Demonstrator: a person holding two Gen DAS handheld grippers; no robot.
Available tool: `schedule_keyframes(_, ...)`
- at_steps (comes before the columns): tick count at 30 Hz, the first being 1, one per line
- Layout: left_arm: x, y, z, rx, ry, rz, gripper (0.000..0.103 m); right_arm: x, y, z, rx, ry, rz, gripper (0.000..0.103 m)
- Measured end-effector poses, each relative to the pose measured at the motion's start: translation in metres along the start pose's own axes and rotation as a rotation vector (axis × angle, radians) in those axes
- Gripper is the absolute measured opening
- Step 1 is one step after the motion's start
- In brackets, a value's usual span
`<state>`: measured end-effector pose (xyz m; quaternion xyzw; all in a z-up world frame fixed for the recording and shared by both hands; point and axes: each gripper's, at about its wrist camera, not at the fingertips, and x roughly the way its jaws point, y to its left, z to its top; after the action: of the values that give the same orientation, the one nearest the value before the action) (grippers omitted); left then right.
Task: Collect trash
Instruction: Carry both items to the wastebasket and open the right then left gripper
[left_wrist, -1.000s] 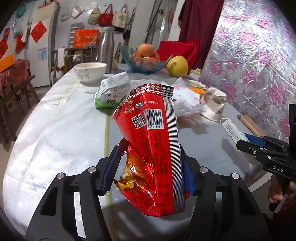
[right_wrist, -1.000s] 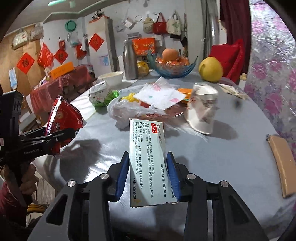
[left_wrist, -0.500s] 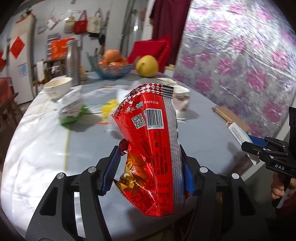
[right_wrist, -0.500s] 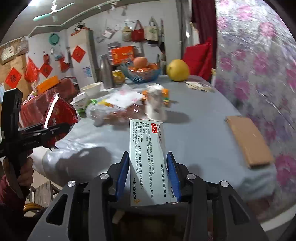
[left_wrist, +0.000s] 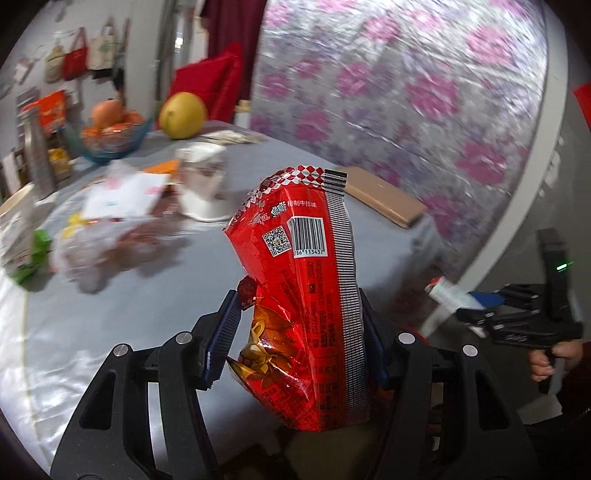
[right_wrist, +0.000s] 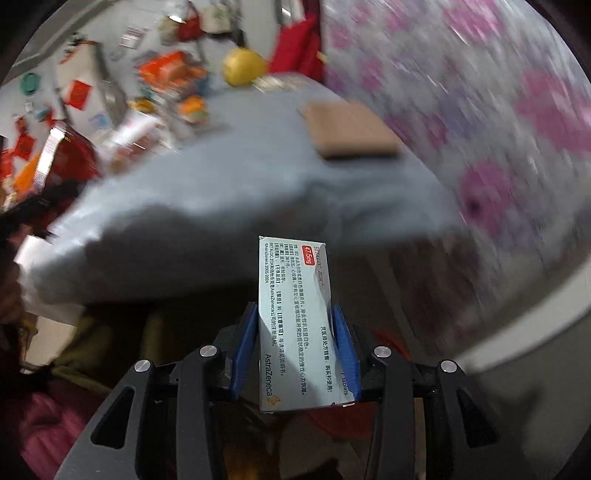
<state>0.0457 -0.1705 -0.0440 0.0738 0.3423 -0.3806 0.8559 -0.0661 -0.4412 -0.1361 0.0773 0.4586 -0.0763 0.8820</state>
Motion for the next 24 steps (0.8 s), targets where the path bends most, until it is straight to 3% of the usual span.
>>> schedule_keyframes(2,0.009,-0.014,0.003,0.026,0.019,-0.021,0.060,0.028,-0.015,-0.013,0.021,0.067,-0.038,0.043)
schedule_keyframes(4,0.019,-0.029,0.005,0.059,0.041,-0.043,0.060,0.061,-0.030,-0.027,0.040,0.150,-0.096,0.056)
schedule_keyframes(7,0.031,-0.050,0.006,0.108,0.065,-0.067,0.060,0.076,-0.045,-0.037,0.074,0.173,-0.134,0.061)
schedule_keyframes(10,0.043,-0.071,0.007,0.150,0.091,-0.102,0.060,0.061,-0.061,-0.035,0.122,0.126,-0.104,0.063)
schedule_keyframes(13,0.060,-0.096,0.008,0.191,0.128,-0.154,0.060,0.036,-0.080,-0.027,0.170,0.036,-0.123,0.073)
schedule_keyframes(16,0.078,-0.124,0.006,0.244,0.164,-0.202,0.060,0.013,-0.101,-0.023,0.228,-0.031,-0.128,0.074)
schedule_keyframes(24,0.143,-0.196,-0.011,0.381,0.295,-0.305,0.063,-0.013,-0.137,-0.028,0.311,-0.088,-0.138,0.074)
